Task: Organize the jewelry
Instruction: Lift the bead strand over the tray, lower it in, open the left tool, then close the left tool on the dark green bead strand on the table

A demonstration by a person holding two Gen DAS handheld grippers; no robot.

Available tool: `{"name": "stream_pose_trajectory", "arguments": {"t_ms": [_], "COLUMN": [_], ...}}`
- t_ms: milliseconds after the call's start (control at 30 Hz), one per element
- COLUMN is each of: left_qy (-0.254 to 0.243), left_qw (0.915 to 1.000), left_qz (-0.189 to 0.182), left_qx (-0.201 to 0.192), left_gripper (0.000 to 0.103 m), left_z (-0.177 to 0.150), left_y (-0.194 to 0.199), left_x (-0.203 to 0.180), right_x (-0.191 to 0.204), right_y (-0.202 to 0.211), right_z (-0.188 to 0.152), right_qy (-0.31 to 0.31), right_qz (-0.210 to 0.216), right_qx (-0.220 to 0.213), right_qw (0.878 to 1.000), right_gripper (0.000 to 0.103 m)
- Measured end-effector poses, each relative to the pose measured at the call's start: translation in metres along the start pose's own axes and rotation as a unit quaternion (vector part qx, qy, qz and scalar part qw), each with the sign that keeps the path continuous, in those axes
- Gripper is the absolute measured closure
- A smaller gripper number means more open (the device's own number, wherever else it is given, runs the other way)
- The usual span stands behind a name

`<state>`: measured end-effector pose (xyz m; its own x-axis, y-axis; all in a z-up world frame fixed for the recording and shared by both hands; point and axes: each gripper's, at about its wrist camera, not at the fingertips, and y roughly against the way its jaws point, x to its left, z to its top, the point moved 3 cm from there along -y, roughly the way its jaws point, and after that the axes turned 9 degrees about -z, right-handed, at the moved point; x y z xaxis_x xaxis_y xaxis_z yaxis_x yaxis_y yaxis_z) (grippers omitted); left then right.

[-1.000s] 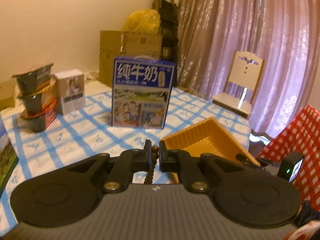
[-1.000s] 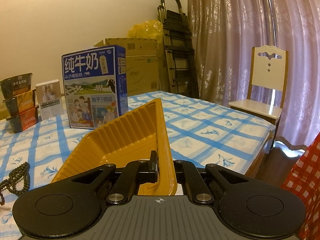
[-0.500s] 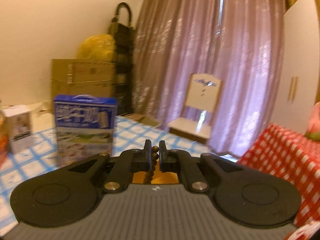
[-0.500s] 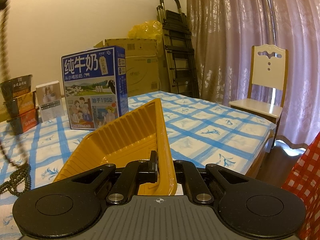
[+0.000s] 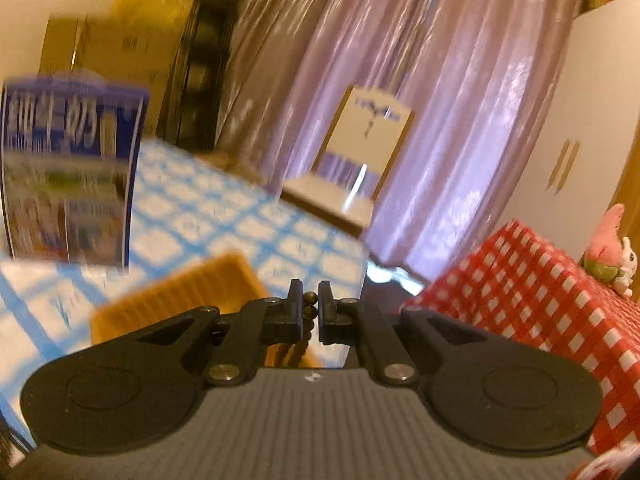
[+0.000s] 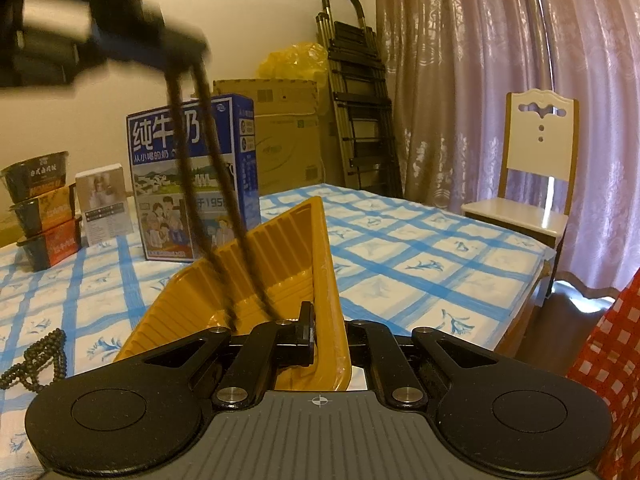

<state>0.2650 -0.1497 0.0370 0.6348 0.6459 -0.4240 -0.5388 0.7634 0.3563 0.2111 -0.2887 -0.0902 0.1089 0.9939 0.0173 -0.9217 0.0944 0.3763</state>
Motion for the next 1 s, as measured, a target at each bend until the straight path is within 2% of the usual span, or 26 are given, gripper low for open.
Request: {"name": "stream_pose_trajectory", "arguments": {"t_ms": [200,367,567,600,667,767,1000], "left_qy": [0.047,0.06,0.072,0.069,0.06,0.059,0.054], "left_qw": [0.9979,0.9959,0.9928,0.9925,0.9924,0.9917,0.9906], "left_qz": [0.007,0.005,0.024,0.028,0.038,0.052,0.081], "left_qx": [0.044,0.068,0.092,0.096,0.1,0.101,0.096], "left_gripper": [0.097,0.097,0.095,0.094,0.081,0.075,0.073], "left_z": [-0.037,-0.055,-0.071,-0.074,-0.078,-0.082,-0.086], "left_y": [-0.027,-0.039,-0.046,-0.047,-0.046,-0.043,-0.023], "left_x": [0.027,0.037,0.051,0.052,0.053,0.057,0.065], "right_x": [-0.004,-0.003,-0.004,-0.004,-0.002,-0.003,-0.003], "right_y": [-0.003,-0.003,-0.003,-0.003,-0.003,-0.003,-0.002], "right_z": [-0.002,-0.002,-0.001,-0.001,-0.001,0.0,0.0], "right_qy": [-0.004,-0.004,-0.003,-0.003,-0.002,-0.002,-0.003], "right_qz": [-0.002,-0.002,-0.001,-0.001,-0.002,-0.001,-0.002], "right_qx": [0.005,0.004,0.003,0.003,0.002,0.003,0.003], "right_qw": [1.0,1.0,1.0,1.0,1.0,1.0,1.0], "right_gripper": [0.097,0.097,0.097,0.097,0.097,0.097,0.097]}}
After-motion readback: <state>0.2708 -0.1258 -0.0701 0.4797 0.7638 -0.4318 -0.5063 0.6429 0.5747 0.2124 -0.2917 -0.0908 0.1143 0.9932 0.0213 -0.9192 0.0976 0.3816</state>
